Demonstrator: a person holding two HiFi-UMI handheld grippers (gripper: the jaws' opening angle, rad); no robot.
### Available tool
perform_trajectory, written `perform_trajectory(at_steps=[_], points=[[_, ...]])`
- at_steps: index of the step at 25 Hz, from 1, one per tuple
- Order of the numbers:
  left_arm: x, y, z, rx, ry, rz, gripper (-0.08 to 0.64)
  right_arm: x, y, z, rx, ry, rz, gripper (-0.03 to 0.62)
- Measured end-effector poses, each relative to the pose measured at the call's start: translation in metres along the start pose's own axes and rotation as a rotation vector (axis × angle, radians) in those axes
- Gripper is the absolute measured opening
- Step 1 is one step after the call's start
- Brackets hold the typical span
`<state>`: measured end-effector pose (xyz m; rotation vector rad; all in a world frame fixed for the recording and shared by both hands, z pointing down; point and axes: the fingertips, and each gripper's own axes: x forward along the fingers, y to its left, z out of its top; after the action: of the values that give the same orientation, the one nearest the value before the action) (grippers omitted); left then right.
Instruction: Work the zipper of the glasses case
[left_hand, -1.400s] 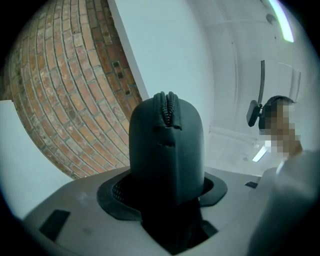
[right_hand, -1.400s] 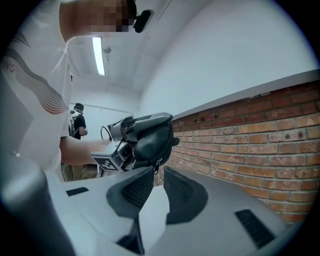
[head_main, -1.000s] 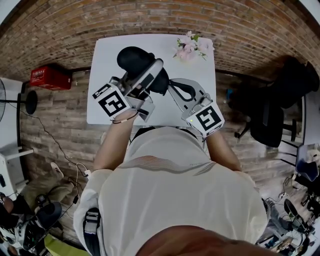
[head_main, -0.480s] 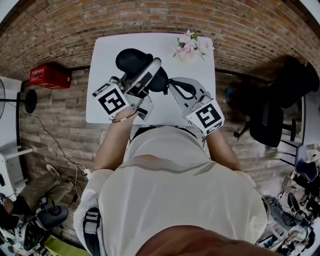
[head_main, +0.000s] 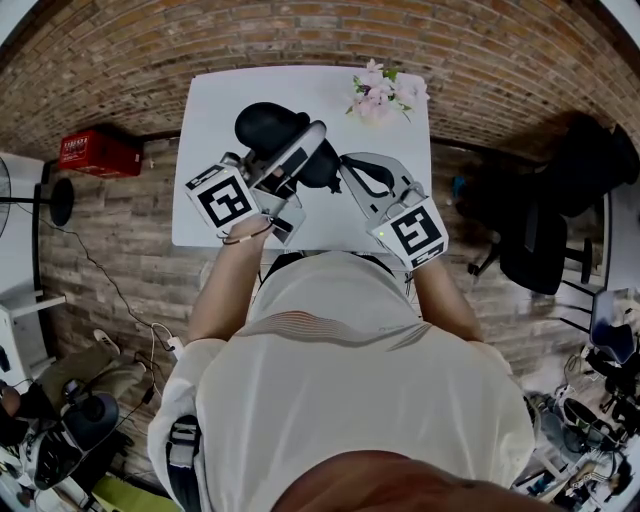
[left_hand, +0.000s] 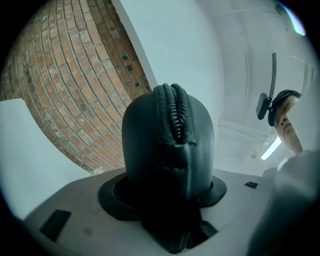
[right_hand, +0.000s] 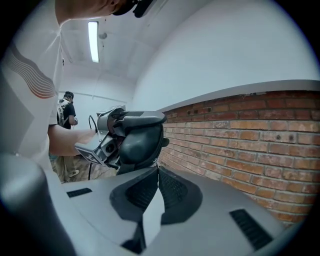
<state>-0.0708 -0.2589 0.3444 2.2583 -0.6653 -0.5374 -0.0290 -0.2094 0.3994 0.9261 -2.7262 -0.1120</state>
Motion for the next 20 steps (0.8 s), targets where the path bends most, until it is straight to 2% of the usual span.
perform_trajectory(at_steps=[9,14,20], points=[[0.007,-0.008,-0.028,0.034,0.193,-0.063,0.259,-0.002,-0.003,0.0,-0.076,0.008,0.006,0.057],[0.011,-0.011,-0.04,0.054,0.248,-0.077,0.259,-0.004,-0.006,-0.001,-0.108,0.002,0.013,0.057],[0.009,-0.012,-0.048,0.048,0.311,-0.108,0.259,0.0,-0.006,0.005,-0.081,-0.024,0.027,0.058]])
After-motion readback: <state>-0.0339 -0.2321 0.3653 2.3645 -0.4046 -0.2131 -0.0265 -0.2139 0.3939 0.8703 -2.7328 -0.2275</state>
